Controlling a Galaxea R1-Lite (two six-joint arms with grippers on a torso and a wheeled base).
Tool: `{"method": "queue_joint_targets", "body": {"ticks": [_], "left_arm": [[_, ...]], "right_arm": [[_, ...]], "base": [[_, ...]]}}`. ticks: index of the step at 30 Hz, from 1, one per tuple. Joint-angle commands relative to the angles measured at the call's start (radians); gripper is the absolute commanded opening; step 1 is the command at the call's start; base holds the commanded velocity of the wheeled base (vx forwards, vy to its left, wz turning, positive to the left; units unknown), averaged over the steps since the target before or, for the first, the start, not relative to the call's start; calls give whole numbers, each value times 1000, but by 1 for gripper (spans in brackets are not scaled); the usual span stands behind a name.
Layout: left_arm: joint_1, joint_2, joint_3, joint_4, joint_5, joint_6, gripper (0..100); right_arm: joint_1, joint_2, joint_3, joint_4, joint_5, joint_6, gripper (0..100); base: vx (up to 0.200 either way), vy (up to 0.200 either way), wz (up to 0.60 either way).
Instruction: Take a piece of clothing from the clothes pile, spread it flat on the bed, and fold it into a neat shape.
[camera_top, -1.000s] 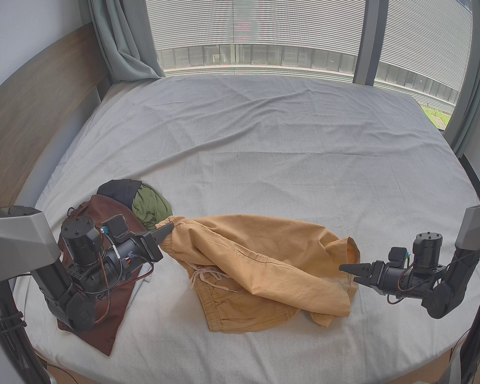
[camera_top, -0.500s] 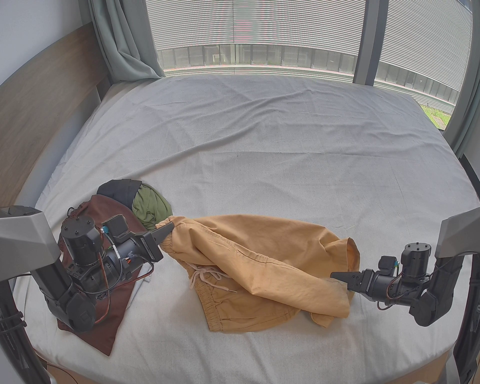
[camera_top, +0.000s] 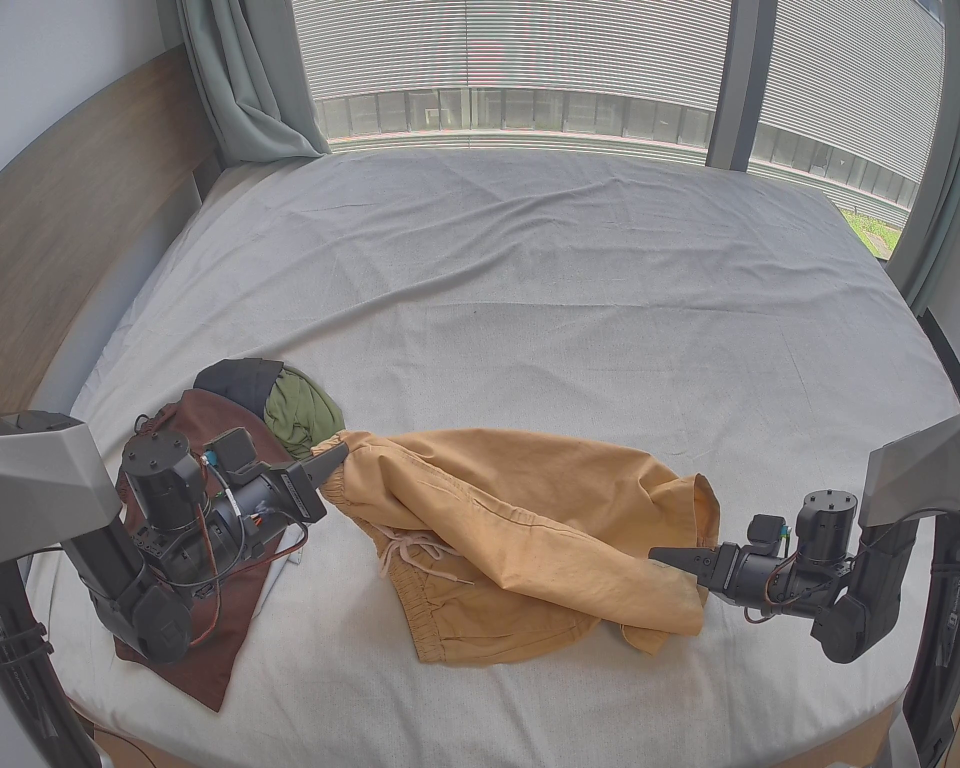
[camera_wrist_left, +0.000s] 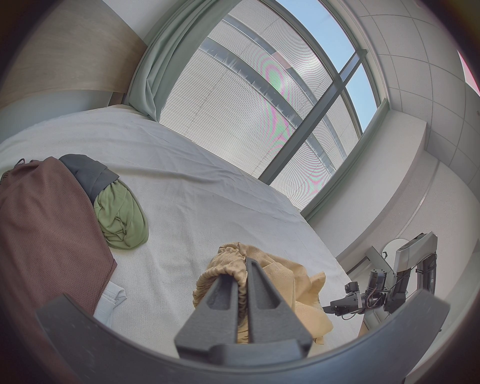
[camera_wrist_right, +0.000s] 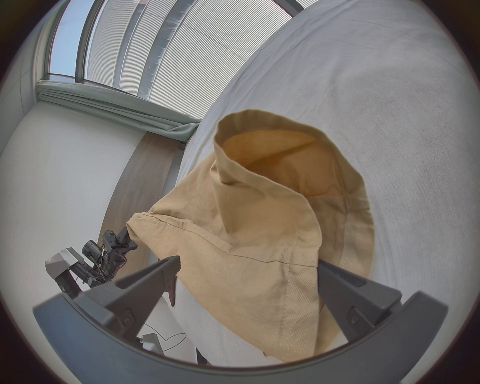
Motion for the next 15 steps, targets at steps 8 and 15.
{"method": "queue_joint_targets", "body": {"ticks": [8,15], "left_arm": [[0,1,0,-2,0,0,0],[-1,3,0,-2,0,0,0]], "right_arm": [[0,-14,-1,-1,2,0,0],[-23,-65,9,-1,6,-1,0]], "base": [[0,0,0],[0,0,0]]}}
